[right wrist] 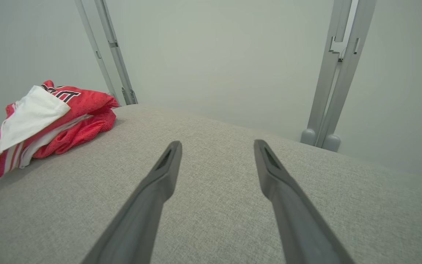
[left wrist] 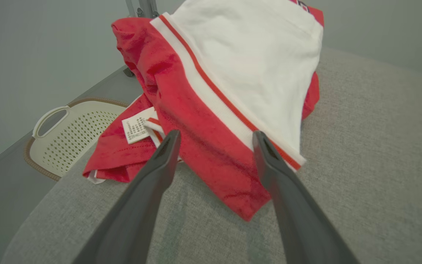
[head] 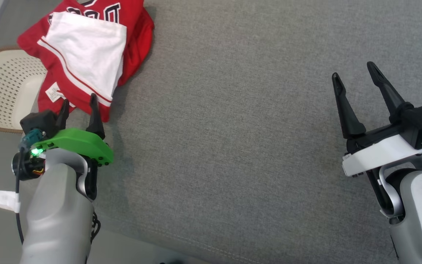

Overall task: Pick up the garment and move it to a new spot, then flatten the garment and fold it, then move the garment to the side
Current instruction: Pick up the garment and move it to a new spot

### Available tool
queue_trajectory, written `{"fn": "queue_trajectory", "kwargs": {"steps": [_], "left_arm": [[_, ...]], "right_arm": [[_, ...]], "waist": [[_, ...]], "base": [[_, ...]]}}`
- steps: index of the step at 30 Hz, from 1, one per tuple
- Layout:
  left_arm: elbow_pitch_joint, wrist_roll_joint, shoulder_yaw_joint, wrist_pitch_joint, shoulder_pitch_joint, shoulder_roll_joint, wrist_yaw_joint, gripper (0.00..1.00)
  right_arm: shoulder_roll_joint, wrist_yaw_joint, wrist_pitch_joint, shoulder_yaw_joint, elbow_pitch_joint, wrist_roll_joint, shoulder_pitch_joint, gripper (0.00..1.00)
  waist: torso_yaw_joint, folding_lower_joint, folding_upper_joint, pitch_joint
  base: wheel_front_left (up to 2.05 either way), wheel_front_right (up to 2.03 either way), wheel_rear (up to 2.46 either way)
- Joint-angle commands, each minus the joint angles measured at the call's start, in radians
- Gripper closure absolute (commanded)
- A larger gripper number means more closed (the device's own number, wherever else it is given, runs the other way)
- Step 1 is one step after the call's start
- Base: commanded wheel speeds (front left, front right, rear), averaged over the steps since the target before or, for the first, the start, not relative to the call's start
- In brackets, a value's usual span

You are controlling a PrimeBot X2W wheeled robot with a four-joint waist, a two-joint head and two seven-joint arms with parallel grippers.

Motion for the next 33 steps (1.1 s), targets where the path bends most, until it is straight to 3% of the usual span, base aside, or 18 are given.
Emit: {"fn": "queue_trajectory", "kwargs": {"steps": [1, 6, 7, 9, 15, 22, 33], "left_arm": [[0.044, -0.007, 0.006, 0.000, -0.043, 0.015, -0.004, 0.00], [0.180, -0.039, 0.033, 0.000, -0.117, 0.034, -0.012, 0.00], [0.198, -0.043, 0.037, 0.000, -0.125, 0.038, -0.016, 0.26], [0.210, -0.056, 0.051, 0.000, -0.131, 0.046, -0.019, 1.00], [0.101, -0.049, 0.108, 0.000, -0.070, 0.084, -0.015, 1.00], [-0.156, 0.008, 0.203, 0.000, 0.067, 0.106, 0.011, 1.00], [-0.502, 0.109, 0.206, 0.000, 0.279, 0.054, 0.000, 1.00]], "right_arm": [[-0.009, 0.000, 0.001, -0.002, -0.007, 0.003, -0.018, 0.00], [-0.014, 0.000, -0.001, -0.013, -0.009, 0.005, -0.026, 0.00], [-0.013, 0.000, -0.003, -0.015, -0.008, 0.005, -0.026, 0.00], [-0.010, 0.000, -0.009, -0.018, -0.004, 0.003, -0.025, 0.00], [0.007, 0.000, -0.032, -0.019, 0.011, 0.004, -0.016, 0.00], [0.040, 0.000, -0.074, -0.015, 0.056, 0.012, 0.022, 0.00], [0.091, 0.000, -0.119, -0.014, 0.123, 0.031, 0.102, 0.00]], "waist": [[-0.053, -0.0002, 0.0000, 0.086], [-0.068, -0.0002, 0.0000, 0.100], [-0.070, -0.0002, 0.0000, 0.099], [-0.074, -0.0002, 0.0000, 0.092], [-0.094, -0.0002, 0.0000, 0.044], [-0.132, -0.0002, 0.0000, -0.065], [-0.207, -0.0002, 0.0000, -0.224]], "base": [[0.00, 0.00, 0.00], [0.00, 0.00, 0.00], [0.00, 0.00, 0.00], [0.00, 0.00, 0.00], [0.00, 0.00, 0.00], [0.00, 0.00, 0.00], [0.00, 0.00, 0.00]]}}
